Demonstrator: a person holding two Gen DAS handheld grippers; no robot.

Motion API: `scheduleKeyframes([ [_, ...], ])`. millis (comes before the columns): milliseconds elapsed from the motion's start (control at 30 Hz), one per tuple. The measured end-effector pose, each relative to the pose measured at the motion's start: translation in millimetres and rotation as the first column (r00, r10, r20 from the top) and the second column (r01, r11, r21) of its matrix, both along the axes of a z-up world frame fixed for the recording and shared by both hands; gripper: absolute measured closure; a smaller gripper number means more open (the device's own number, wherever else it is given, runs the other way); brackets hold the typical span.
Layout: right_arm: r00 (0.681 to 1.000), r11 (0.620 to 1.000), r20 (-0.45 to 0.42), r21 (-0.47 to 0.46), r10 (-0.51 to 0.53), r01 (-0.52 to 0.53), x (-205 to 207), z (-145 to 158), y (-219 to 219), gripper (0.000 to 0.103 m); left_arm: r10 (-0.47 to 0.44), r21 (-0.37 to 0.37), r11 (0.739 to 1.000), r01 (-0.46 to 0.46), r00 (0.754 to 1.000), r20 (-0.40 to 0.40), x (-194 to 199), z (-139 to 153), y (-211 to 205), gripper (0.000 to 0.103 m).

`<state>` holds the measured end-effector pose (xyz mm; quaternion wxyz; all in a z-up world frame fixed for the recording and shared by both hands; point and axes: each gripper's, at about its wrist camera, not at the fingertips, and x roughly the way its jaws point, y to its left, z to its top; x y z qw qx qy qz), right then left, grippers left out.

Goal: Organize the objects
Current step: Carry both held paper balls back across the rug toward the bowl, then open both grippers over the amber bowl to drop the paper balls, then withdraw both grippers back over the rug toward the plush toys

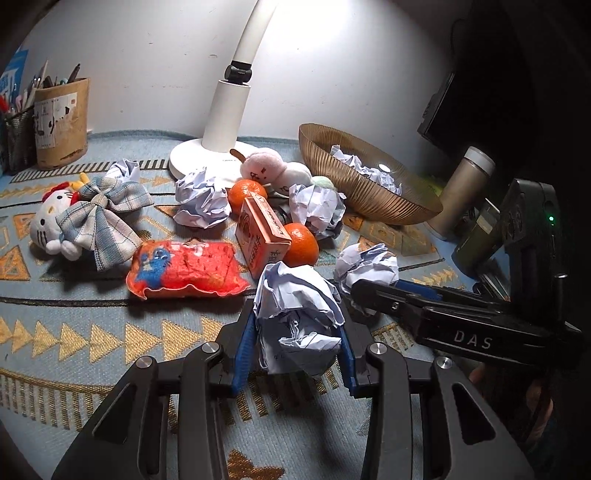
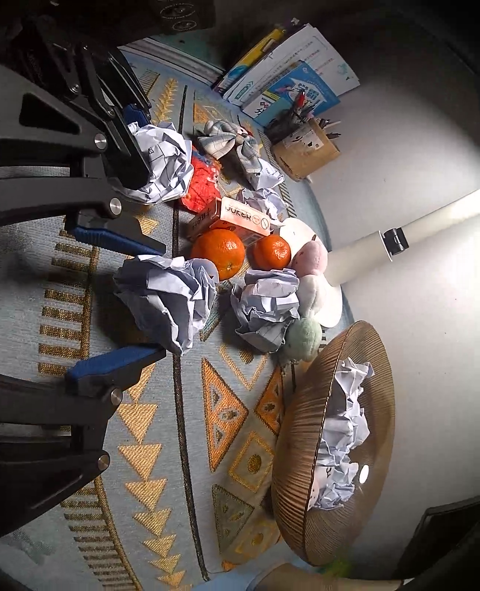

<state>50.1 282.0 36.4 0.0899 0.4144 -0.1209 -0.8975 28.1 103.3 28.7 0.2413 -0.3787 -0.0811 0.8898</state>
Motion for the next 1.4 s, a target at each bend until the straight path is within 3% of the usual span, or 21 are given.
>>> scheduleKeyframes([
  [67, 0.999, 1.0, -0.036, -0.014, -0.02, 0.019, 8.9, 18.3, 13.2, 0.056, -0.018, -0.017, 1.0, 0.018, 1.0, 0.001, 1.6, 8.9, 5.7, 0.067],
  [167, 0.989, 0.997, -0.124, -0.034, -0.077, 0.074, 13.6, 56.1, 41.7, 0.056, -0.069, 0.045, 0.997, 0.07, 0.997, -0.037, -6.6, 45.2, 16.5, 0.067],
  [300, 0.964, 0.981, -0.188, -0.082, -0.19, 0.178, -3.8, 89.9, 86.1, 0.055, -0.145, 0.108, 0.982, 0.153, 0.986, -0.078, -49.8, 92.7, 47.4, 0.067],
  [400, 0.939, 0.955, -0.182, -0.114, -0.292, 0.275, -27.3, 97.5, 116.8, 0.055, -0.163, 0.063, 0.984, 0.168, 0.983, -0.082, -91.9, 106.4, 80.3, 0.067],
  [567, 0.917, 0.899, -0.041, -0.218, -0.397, 0.38, -82.0, 80.6, 163.7, 0.055, -0.135, 0.03, 0.99, 0.138, 0.987, -0.085, -142.7, 97.9, 120.9, 0.064],
  [633, 0.91, 0.893, -0.026, -0.209, -0.413, 0.399, -98.3, 75.8, 172.8, 0.053, -0.126, 0.034, 0.991, 0.129, 0.989, -0.075, -162.1, 93.8, 133.8, 0.059],
  [667, 0.91, 0.895, -0.023, -0.194, -0.414, 0.402, -105.7, 74.4, 174.9, 0.043, -0.121, 0.033, 0.992, 0.124, 0.99, -0.077, -170.6, 92.1, 139.6, 0.052],
  [700, 0.907, 0.893, -0.019, -0.184, -0.421, 0.411, -110.1, 72.8, 176.5, 0.035, -0.117, 0.024, 0.993, 0.119, 0.99, -0.072, -178.5, 90.3, 144.8, 0.034],
  [733, 0.902, 0.889, -0.024, -0.183, -0.431, 0.42, -110.5, 71.4, 177.8, 0.024, -0.111, 0.016, 0.994, 0.113, 0.991, -0.068, -183.7, 88.7, 147.7, 0.024],
  [767, 0.902, 0.889, -0.032, -0.186, -0.431, 0.418, -109.1, 70.2, 178.3, 0.022, -0.102, 0.016, 0.995, 0.103, 0.992, -0.076, -186.1, 88.1, 147.6, 0.015],
  [1033, 0.927, 0.908, -0.025, -0.214, -0.374, 0.361, -72.6, 69.9, 157.6, 0.022, -0.082, 0.098, 0.991, 0.089, 0.994, -0.069, -160.8, 97.9, 107.4, 0.011],
  [1233, 0.956, 0.951, -0.07, -0.145, -0.286, 0.274, -34.5, 85.6, 96.8, 0.015, -0.025, 0.135, 0.99, 0.044, 0.991, -0.134, -91.4, 121.5, 41.1, 0.007],
  [1267, 0.962, 0.957, -0.068, -0.147, -0.263, 0.251, -32.0, 85.7, 87.6, 0.015, 0.004, 0.135, 0.991, 0.015, 0.99, -0.139, -79.3, 122.5, 27.3, 0.001],
  [1400, 0.986, 0.975, -0.055, -0.165, -0.16, 0.149, -15.0, 65.6, 40.5, 0.015, 0.108, 0.05, 0.993, -0.103, 0.988, -0.114, -40.5, 107.0, -25.6, 0.001],
])
